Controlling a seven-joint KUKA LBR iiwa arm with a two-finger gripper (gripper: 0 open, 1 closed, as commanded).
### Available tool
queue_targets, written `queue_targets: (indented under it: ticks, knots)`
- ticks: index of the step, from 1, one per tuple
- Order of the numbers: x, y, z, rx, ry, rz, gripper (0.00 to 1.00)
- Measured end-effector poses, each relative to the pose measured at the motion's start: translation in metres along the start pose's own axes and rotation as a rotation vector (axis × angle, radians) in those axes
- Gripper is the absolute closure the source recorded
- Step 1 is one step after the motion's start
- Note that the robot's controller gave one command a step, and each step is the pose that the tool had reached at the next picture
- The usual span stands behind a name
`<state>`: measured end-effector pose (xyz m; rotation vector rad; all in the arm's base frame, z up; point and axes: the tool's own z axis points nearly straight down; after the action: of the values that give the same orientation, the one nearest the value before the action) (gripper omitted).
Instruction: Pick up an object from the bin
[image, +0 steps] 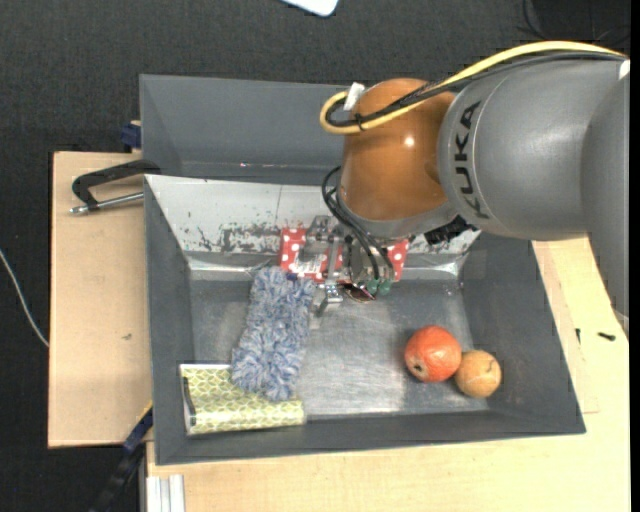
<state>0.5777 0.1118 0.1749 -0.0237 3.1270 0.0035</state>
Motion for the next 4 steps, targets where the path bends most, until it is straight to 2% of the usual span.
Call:
queue_targets:
  ticks: [1,2,3,4]
  knots:
    - [0.020,0.033,0.088,-0.001,0.000,-0.061,1.00]
    - [0.020,0.033,0.088,-0.001,0.000,-0.061,1.00]
    - [0.015,0.030,0.039,0.001,0.014,-0.056,1.00]
    - [0.014,0.040,-0.021,0.001,0.013,-0.056,1.00]
